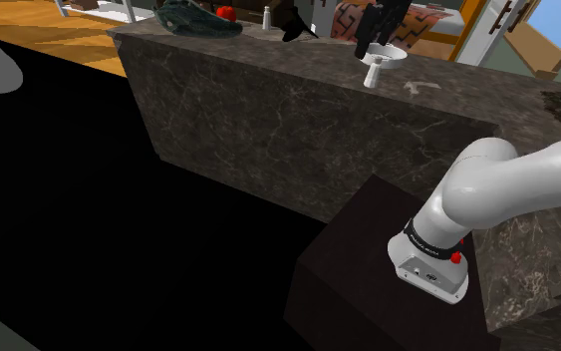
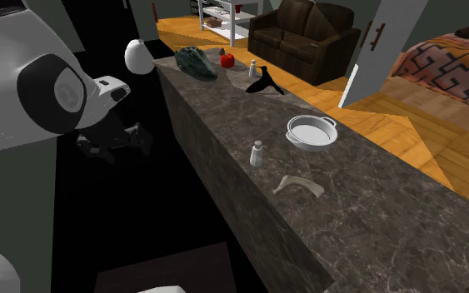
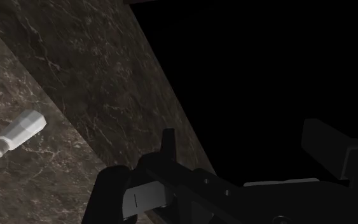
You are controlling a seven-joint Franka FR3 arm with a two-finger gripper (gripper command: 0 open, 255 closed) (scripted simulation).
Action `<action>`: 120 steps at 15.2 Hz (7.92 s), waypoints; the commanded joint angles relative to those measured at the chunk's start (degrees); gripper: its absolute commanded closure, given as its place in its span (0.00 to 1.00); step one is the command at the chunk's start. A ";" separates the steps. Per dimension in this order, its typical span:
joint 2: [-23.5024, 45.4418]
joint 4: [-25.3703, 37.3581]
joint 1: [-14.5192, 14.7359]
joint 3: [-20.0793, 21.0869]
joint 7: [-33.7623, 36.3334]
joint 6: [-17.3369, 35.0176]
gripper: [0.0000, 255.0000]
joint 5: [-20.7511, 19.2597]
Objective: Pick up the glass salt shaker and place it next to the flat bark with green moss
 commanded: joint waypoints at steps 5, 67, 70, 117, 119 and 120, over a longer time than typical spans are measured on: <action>3.98 0.96 -1.49 -4.84 -4.03 2.23 0.00 -2.24; 56.38 36.75 -11.51 -34.82 -38.50 9.81 1.00 7.99; 56.55 39.26 -11.65 -34.89 -38.66 7.45 1.00 8.09; 27.45 32.48 -20.25 -41.17 -54.26 -7.56 1.00 -9.37; 25.72 31.74 -21.26 -42.09 -56.16 -7.82 1.00 -10.64; 24.95 31.47 -21.75 -42.60 -57.16 -7.95 1.00 -11.25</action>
